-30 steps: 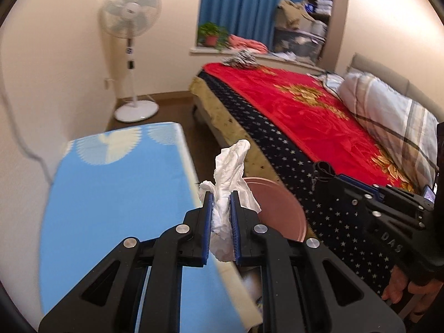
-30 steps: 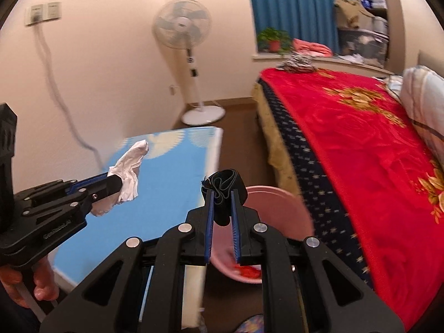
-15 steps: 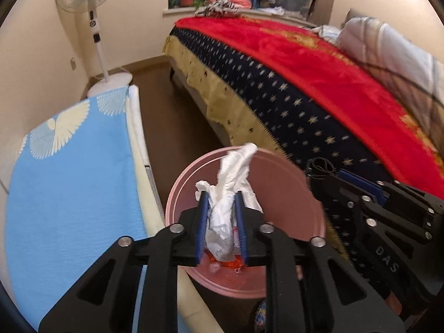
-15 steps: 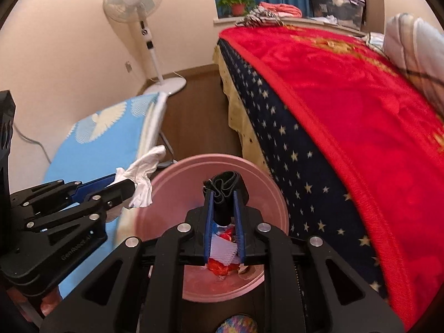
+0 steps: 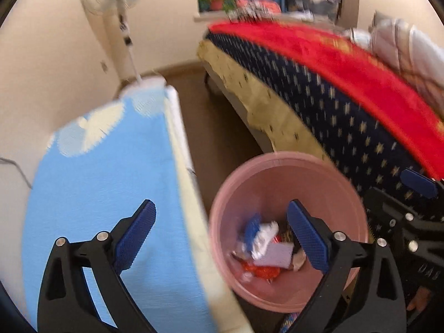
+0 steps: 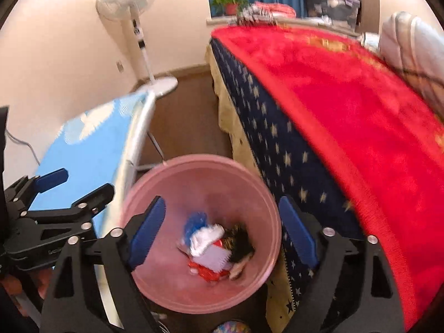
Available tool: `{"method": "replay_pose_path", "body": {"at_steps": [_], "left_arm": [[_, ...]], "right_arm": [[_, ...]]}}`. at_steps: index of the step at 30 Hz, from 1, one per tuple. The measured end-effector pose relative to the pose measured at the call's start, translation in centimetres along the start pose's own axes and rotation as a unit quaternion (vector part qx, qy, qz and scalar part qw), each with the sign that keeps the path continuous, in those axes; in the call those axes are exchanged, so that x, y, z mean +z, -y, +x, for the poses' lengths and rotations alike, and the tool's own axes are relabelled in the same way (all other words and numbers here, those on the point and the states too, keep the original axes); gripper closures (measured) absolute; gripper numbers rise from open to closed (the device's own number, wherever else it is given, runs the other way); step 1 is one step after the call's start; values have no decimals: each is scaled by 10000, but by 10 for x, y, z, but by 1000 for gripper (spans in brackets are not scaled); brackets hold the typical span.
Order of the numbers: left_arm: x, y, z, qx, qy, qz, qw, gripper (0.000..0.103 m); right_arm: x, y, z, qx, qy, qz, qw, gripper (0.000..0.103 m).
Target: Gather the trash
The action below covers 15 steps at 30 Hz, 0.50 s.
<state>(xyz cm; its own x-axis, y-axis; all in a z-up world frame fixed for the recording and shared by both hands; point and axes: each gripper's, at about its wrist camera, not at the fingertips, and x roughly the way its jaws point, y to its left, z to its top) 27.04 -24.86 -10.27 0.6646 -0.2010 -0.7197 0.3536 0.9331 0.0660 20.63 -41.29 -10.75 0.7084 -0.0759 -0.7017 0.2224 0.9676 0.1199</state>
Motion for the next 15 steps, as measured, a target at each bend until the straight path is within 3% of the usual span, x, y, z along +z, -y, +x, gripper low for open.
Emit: {"method": "replay_pose_path", "body": {"at_steps": [3,8,12,15], "left_arm": [[12,-29,-60,159,510,-212,9983,11],[8,-71,-152,374,908,-523,9938,10],[-24,-93,-223,1086,1201,-528,9854,10],[-61,-105,-265,1148,1193,-598,9844,10]], "right_arm": [[21,-16,-36,76,402,-119,9991,9],[39,-64,-128,260,1186,-431,9917,5],[15,-104,-189,517,1422,-607,9866,5],[-21,-127,-223,657,1375,-671,9860,5]]}}
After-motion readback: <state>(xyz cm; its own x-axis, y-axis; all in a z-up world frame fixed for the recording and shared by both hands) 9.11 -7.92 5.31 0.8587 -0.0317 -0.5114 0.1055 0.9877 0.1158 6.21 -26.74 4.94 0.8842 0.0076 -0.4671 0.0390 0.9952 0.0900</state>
